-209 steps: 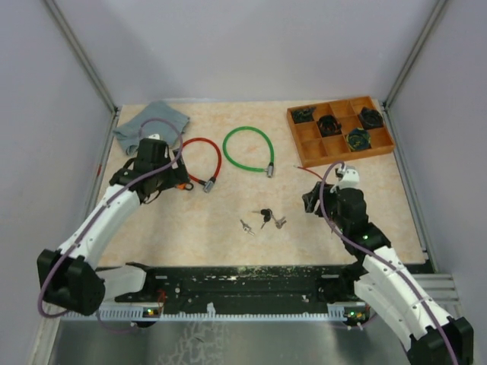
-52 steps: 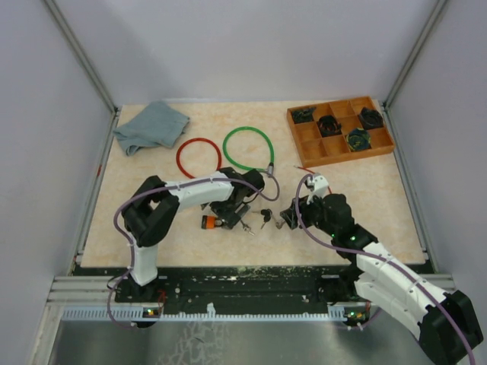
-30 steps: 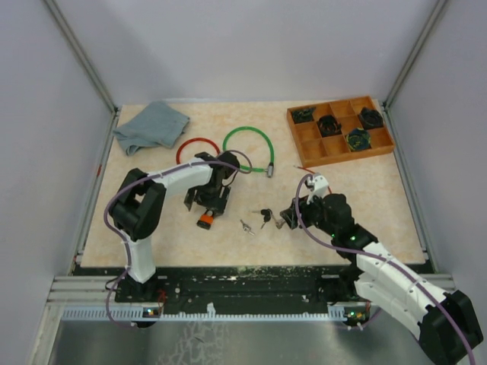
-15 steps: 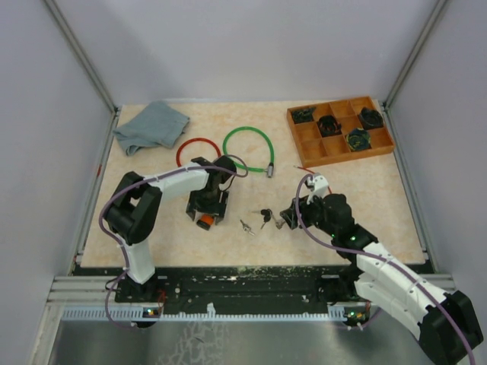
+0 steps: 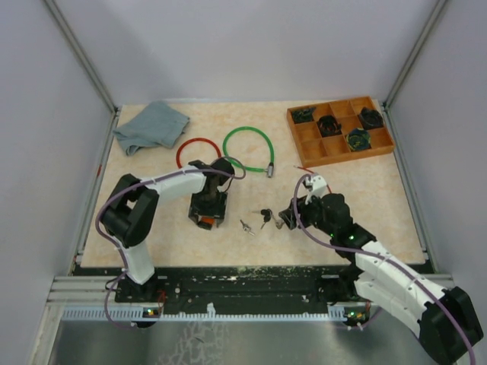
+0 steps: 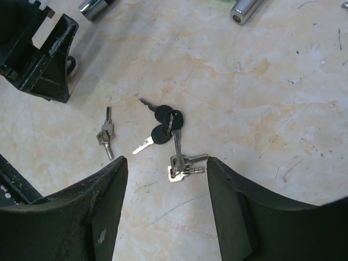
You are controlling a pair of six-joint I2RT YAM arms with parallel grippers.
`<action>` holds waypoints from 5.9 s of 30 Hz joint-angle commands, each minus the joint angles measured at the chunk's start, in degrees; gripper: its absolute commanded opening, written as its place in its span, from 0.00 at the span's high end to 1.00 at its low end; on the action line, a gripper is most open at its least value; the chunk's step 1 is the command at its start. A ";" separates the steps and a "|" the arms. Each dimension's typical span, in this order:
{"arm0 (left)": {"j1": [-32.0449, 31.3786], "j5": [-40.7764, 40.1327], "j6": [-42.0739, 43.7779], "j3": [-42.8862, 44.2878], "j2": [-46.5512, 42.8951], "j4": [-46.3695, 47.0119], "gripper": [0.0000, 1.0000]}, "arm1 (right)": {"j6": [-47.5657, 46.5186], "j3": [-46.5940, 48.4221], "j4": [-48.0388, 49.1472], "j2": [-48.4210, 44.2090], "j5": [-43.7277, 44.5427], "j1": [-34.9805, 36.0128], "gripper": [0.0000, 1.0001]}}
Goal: Unlock with the key
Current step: Pick up the key from the center of the board.
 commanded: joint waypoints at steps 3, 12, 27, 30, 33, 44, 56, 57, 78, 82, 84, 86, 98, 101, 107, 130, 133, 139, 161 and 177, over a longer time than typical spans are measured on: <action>-0.23 8.33 -5.21 -2.68 -2.27 5.59 0.24 | -0.83 2.61 4.58 2.73 -0.45 1.94 0.40; -0.03 13.44 -7.95 -6.86 -10.84 11.87 0.20 | -4.29 9.95 2.97 15.47 0.02 4.53 0.44; 5.03 14.69 -6.62 -19.73 -29.28 27.03 0.15 | -7.74 24.66 -5.27 38.35 4.49 7.88 0.64; 5.20 15.26 -6.50 -21.13 -31.29 29.59 0.15 | -7.59 26.03 -5.07 41.27 4.72 8.18 0.71; 5.30 16.90 -7.13 -22.61 -32.73 31.93 0.15 | -7.50 27.90 -6.31 44.05 5.50 8.38 0.76; 5.35 21.95 -10.92 -25.24 -32.26 36.42 0.15 | -6.84 28.97 -7.63 42.77 5.40 10.15 1.00; 5.39 26.81 -16.88 -32.20 -38.40 54.45 0.18 | 1.06 20.43 7.34 23.97 6.24 13.22 1.00; 5.39 27.30 -17.38 -32.82 -39.04 56.35 0.19 | 1.55 19.71 8.75 23.00 6.25 13.41 1.00; -2.44 25.60 10.84 -43.19 -46.62 84.86 0.31 | 4.75 23.42 5.97 13.68 -3.04 13.83 1.00; -4.39 21.16 16.64 -43.42 -46.04 85.50 0.33 | 4.67 23.52 5.16 12.39 -3.20 13.82 1.00; -4.95 20.25 18.81 -43.96 -45.79 86.99 0.35 | 4.65 23.53 4.92 11.88 -3.76 13.82 1.00; -5.66 19.94 20.87 -43.87 -44.65 88.13 0.39 | 4.85 23.48 4.97 11.69 -4.59 13.83 1.00; -7.86 24.26 25.87 -44.39 -39.98 93.31 0.46 | 5.28 23.09 5.34 10.44 -4.98 13.78 1.00; -8.18 24.75 26.19 -44.40 -39.59 92.51 0.46 | 5.20 23.03 5.34 10.31 -4.85 13.83 1.00; -8.58 23.05 26.09 -44.38 -38.15 92.75 0.46 | 5.40 23.09 5.77 10.49 -5.31 13.84 1.00; -9.70 25.05 24.30 -44.26 -32.80 101.74 0.56 | 7.63 21.31 8.08 10.03 -5.65 13.83 1.00; -9.73 23.83 24.69 -45.40 -33.96 102.89 0.66 | 7.42 20.71 7.35 9.10 -4.40 13.81 1.00; -9.70 23.39 27.81 -46.28 -36.37 102.52 0.92 | 6.60 19.56 4.63 7.85 -3.19 13.82 1.00; -10.73 27.21 28.26 -47.86 -36.02 102.05 0.56 | 6.90 18.69 5.05 6.24 -1.30 13.84 1.00; -11.51 24.22 27.85 -47.01 -32.19 107.87 0.55 | 9.27 16.92 8.51 6.84 -3.36 13.83 1.00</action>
